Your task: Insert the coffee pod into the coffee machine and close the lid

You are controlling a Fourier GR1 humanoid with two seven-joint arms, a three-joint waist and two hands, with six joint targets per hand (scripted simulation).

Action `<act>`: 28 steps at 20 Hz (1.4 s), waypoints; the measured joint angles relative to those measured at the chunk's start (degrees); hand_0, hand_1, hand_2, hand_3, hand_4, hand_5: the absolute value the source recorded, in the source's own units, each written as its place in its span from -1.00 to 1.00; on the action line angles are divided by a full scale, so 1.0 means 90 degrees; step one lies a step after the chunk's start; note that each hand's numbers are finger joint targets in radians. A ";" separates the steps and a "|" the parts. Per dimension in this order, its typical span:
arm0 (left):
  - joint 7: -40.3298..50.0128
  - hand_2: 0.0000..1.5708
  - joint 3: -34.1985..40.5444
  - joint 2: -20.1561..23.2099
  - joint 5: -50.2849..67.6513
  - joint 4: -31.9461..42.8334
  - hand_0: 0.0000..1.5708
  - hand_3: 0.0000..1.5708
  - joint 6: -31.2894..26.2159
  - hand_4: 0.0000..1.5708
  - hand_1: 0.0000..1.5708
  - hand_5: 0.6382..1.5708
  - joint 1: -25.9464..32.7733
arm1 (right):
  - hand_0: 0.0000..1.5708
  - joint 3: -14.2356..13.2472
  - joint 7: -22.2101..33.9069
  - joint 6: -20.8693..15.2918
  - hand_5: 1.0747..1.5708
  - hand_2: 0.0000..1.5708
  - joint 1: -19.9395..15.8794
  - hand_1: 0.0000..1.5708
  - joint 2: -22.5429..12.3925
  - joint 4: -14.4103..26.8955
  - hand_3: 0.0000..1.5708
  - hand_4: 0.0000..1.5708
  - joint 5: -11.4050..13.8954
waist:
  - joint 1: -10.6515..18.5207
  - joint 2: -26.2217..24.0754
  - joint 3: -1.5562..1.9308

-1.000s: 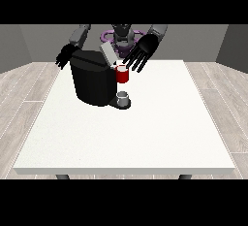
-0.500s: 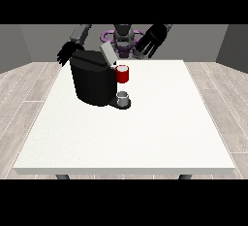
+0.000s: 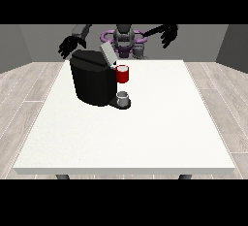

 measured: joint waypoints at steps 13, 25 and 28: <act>-0.0027 -1.00 0.0401 -0.0648 0.0974 -0.0367 -1.00 -1.00 -0.0177 -0.93 -1.00 1.00 0.1693 | -1.00 0.0489 0.0843 0.0700 1.00 -1.00 -0.0022 -1.00 -0.0518 -0.1124 -1.00 -0.95 0.0067 | 0.0418 -0.0986 0.0002; 0.0096 -1.00 0.0120 -0.0930 0.1655 -0.1545 -1.00 -1.00 -0.0477 -1.00 -1.00 1.00 0.2511 | -1.00 0.0828 0.1109 0.1077 1.00 -1.00 -0.0844 -1.00 -0.0657 -0.1461 -1.00 -0.73 0.0249 | 0.0970 -0.0592 0.0003; 0.0216 -1.00 -0.0079 -0.0978 0.1829 -0.1917 -1.00 -1.00 -0.0369 -1.00 -1.00 1.00 0.2761 | -1.00 0.0863 0.1099 0.1151 1.00 -1.00 -0.1029 -1.00 -0.0646 -0.1381 -1.00 -1.00 0.0298 | 0.1037 -0.0446 0.0002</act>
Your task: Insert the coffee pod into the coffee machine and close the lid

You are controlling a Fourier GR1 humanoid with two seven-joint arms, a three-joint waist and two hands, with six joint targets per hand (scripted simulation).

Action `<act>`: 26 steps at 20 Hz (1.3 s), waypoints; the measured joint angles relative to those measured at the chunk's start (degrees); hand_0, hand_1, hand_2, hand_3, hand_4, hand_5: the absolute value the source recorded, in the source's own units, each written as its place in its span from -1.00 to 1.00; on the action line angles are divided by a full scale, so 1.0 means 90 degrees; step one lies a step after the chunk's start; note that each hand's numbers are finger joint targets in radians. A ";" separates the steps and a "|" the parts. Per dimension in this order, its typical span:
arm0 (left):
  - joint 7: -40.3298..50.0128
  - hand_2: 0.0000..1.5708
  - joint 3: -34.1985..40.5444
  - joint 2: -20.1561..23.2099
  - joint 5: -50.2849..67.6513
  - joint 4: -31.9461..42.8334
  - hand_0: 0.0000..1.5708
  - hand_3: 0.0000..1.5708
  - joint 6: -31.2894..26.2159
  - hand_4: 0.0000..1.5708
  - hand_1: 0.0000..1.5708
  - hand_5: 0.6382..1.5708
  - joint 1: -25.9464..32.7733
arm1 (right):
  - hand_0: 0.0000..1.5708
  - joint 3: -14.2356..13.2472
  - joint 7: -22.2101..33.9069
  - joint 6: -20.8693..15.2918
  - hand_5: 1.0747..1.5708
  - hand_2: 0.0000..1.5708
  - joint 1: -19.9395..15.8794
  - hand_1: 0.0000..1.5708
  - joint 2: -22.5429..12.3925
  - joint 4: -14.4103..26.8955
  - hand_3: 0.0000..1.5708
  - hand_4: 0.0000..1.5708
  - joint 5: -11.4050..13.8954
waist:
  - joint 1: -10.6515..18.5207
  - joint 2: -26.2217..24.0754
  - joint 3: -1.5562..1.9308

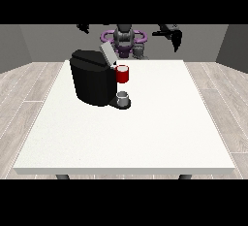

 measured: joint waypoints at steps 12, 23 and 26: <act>0.0707 -1.00 -0.0439 0.0006 0.0537 -0.1658 -1.00 -1.00 0.0149 -1.00 -1.00 1.00 0.0595 | -1.00 -0.0388 -0.0250 0.0286 1.00 -1.00 -0.0843 -1.00 -0.0008 0.0882 -1.00 -1.00 -0.0183 | 0.0107 0.0782 0.0003; 0.0954 -1.00 -0.0407 0.0307 0.0927 -0.2284 -1.00 -1.00 0.0343 -1.00 -1.00 1.00 0.0729 | -1.00 -0.0352 -0.0416 0.0375 1.00 -1.00 -0.1587 -1.00 0.0069 0.1714 -1.00 -1.00 0.0030 | -0.0091 0.1264 0.0001; 0.0807 -1.00 -0.0502 0.0304 0.0906 -0.2375 -1.00 -1.00 0.0383 -1.00 -1.00 1.00 0.0812 | -1.00 -0.0367 -0.0650 0.0379 1.00 -1.00 -0.1767 -1.00 0.0036 0.1892 -1.00 -1.00 0.0144 | -0.0057 0.1388 -0.0012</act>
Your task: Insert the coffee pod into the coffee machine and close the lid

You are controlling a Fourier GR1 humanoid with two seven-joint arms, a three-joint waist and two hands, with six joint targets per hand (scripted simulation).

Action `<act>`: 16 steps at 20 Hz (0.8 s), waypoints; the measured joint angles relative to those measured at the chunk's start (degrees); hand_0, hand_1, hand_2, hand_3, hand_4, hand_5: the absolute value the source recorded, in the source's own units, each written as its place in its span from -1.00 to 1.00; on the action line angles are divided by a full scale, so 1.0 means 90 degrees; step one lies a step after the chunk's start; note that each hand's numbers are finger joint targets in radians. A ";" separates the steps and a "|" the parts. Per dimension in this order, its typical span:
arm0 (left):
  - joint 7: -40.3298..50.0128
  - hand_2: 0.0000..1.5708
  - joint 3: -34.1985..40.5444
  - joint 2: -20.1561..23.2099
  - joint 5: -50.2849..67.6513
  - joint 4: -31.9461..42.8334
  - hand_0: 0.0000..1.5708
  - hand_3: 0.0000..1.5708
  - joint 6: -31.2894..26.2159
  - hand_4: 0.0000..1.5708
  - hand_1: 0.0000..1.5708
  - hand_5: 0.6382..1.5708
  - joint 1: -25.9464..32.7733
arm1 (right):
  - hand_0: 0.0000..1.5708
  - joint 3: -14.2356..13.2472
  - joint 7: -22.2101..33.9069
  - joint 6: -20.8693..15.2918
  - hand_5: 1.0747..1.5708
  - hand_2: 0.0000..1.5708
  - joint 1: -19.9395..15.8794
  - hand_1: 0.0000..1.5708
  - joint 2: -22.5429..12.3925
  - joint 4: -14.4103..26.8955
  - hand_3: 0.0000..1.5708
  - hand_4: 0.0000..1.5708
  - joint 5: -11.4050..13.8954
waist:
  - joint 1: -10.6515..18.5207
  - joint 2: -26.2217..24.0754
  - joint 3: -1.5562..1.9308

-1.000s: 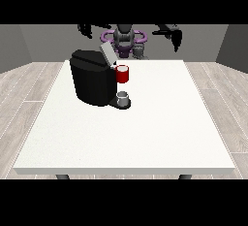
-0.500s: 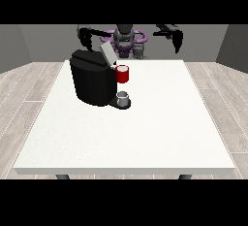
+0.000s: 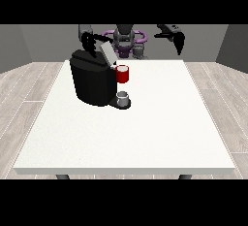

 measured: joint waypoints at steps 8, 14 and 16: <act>-0.0167 -1.00 -0.0015 0.0194 0.0011 0.0028 -1.00 -1.00 0.0092 -1.00 -1.00 1.00 0.0105 | -1.00 -0.0007 0.0091 0.0039 1.00 -1.00 -0.0446 -1.00 0.0063 0.0338 -1.00 -1.00 0.0080 | -0.0054 0.0103 0.0003; -0.0044 -1.00 -0.0224 0.0114 -0.0033 -0.0174 -1.00 -1.00 0.0221 -1.00 -1.00 1.00 0.0111 | -1.00 -0.0067 -0.0329 0.0015 1.00 -1.00 -0.0651 -1.00 0.0043 0.0629 -1.00 -1.00 0.0203 | 0.0080 0.0180 -0.0014; -0.0024 -1.00 -0.0241 0.0080 -0.0030 -0.0185 -1.00 -1.00 0.0290 -0.83 -1.00 1.00 0.0094 | -1.00 -0.0053 -0.0440 -0.0023 1.00 -1.00 -0.0692 -1.00 0.0080 0.0671 -1.00 -1.00 0.0245 | 0.0087 0.0195 -0.0016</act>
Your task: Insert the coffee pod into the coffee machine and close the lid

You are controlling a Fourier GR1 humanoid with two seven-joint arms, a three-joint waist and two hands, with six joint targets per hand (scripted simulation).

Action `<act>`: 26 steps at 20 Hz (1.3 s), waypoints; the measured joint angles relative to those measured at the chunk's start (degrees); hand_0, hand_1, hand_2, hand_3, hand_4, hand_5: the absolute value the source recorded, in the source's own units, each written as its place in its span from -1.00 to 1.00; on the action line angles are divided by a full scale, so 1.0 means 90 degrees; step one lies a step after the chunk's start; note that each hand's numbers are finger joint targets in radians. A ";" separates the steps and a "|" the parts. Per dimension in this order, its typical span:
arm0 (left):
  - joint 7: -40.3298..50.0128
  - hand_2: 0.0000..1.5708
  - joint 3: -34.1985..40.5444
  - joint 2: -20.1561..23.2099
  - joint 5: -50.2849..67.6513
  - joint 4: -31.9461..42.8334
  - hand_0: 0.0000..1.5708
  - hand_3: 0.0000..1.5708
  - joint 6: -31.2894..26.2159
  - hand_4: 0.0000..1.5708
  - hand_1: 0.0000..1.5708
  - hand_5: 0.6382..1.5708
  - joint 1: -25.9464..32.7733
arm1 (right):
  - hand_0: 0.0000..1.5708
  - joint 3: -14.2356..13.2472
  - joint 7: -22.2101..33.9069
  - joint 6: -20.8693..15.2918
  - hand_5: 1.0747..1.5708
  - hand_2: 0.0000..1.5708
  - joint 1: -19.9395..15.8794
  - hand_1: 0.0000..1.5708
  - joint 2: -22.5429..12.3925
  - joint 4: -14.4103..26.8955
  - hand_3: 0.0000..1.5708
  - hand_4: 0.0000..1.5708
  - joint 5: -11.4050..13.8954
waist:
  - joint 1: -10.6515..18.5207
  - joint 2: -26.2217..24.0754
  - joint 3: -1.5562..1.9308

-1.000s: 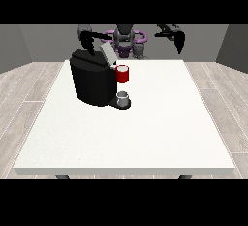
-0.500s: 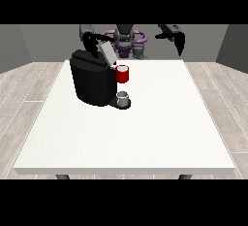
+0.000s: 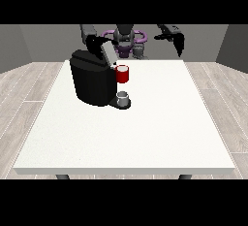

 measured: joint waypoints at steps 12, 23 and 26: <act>-0.0278 -1.00 0.0168 0.0229 0.0134 0.0499 -1.00 -1.00 0.0007 -1.00 -1.00 1.00 -0.0149 | -1.00 0.0390 0.0435 -0.0049 1.00 -1.00 -0.0645 -1.00 0.0265 0.0234 -1.00 -0.78 0.0403 | -0.0068 0.0069 0.0025; -0.0396 -1.00 -0.0244 0.0025 0.0075 0.0053 -1.00 -1.00 0.0035 -0.69 -1.00 1.00 -0.0131 | -1.00 0.0381 0.0311 -0.0232 1.00 -1.00 -0.1130 -1.00 0.0374 0.0598 -1.00 -0.96 0.0722 | 0.0148 0.0001 0.0029; -0.0605 -1.00 -0.0315 -0.0083 0.0029 0.0087 -1.00 -1.00 0.0091 -0.76 -1.00 1.00 0.0030 | -1.00 0.0484 0.0171 -0.0096 1.00 -1.00 -0.1026 -1.00 0.0530 0.0466 -1.00 -0.77 0.0682 | 0.0030 -0.0122 0.0028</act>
